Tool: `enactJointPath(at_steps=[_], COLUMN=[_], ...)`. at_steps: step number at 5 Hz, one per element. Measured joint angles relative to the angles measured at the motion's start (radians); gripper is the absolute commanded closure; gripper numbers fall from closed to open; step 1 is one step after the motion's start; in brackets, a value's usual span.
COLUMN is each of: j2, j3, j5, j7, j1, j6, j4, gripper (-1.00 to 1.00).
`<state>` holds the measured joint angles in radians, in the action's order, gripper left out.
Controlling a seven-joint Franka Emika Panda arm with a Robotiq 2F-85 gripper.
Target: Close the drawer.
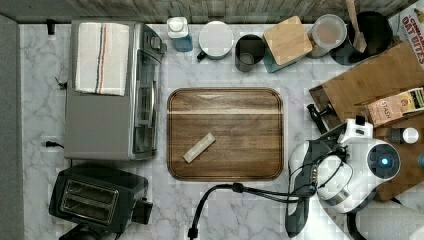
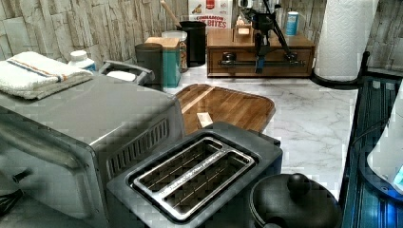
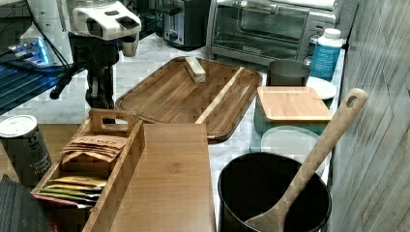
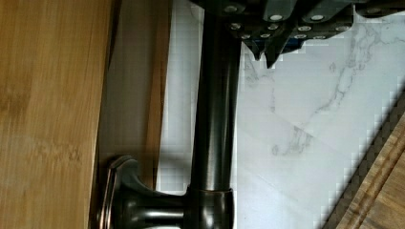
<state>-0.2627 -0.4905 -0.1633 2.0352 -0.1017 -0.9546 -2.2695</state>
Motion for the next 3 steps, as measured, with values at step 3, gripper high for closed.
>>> enactJointPath(at_steps=[3], j2=[0.0], j3=[0.0], j5=[-0.002], j7=[0.0], j1=[0.0], j6=[-0.011], j4=[-0.004], gripper=[1.0])
